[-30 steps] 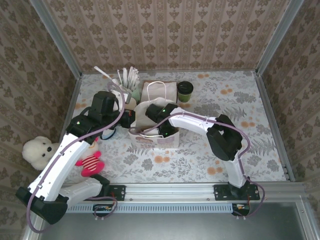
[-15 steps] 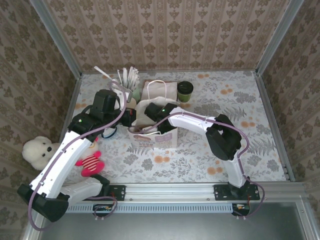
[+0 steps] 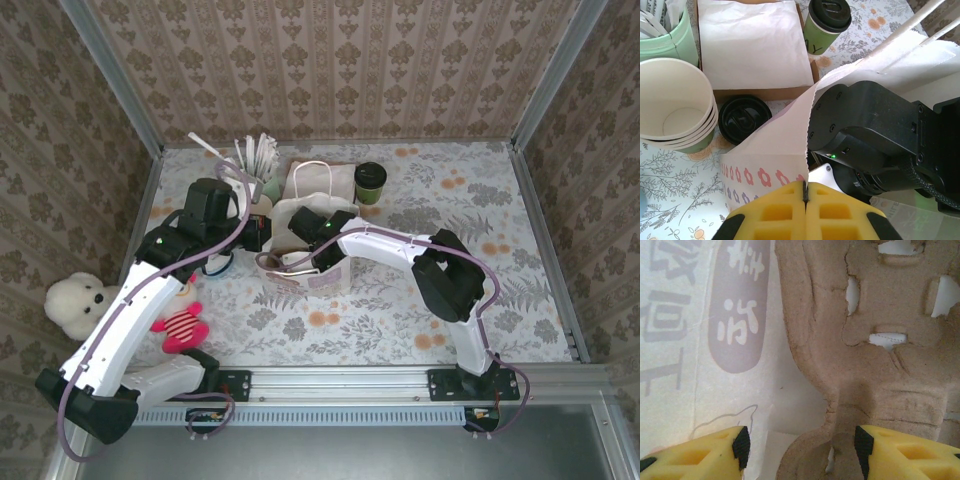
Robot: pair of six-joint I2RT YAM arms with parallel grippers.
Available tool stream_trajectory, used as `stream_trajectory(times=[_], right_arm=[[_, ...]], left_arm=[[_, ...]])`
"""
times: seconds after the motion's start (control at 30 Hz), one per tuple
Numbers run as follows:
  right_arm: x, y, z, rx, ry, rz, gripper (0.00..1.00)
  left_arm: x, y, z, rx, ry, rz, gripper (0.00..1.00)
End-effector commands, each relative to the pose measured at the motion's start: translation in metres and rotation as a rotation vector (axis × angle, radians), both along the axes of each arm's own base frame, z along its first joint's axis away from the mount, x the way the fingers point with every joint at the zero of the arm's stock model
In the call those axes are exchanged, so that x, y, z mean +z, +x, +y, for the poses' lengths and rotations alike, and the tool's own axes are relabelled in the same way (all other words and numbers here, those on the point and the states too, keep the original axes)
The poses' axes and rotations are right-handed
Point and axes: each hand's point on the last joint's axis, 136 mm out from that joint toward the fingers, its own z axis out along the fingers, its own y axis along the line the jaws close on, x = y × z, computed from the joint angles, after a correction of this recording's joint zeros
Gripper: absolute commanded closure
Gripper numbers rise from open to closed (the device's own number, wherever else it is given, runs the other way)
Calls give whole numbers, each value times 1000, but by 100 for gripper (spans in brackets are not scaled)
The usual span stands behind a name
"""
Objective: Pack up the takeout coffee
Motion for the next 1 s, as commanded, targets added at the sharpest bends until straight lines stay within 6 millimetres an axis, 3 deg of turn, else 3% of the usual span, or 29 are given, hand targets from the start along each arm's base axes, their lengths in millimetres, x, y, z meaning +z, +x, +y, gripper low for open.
stream_trajectory(times=[0.0, 0.5, 0.77, 0.8, 0.87, 0.97], right_arm=[[-10, 2, -1, -14, -28, -16, 36], [79, -5, 32, -44, 248, -11, 25], [110, 2, 32, -52, 294, -65, 22], [115, 2, 31, -56, 307, -75, 20], [129, 3, 30, -64, 346, -96, 2], [151, 3, 27, -74, 399, -127, 0]], left_arm=[[10, 1, -4, -10, -42, -16, 100], [4, 3, -4, -22, -28, -20, 100], [0, 7, 7, 19, 11, -26, 100], [-1, 8, 10, 31, 19, -25, 100], [-3, 11, 16, 56, 29, -21, 100], [-7, 13, 22, 73, 34, -14, 100]])
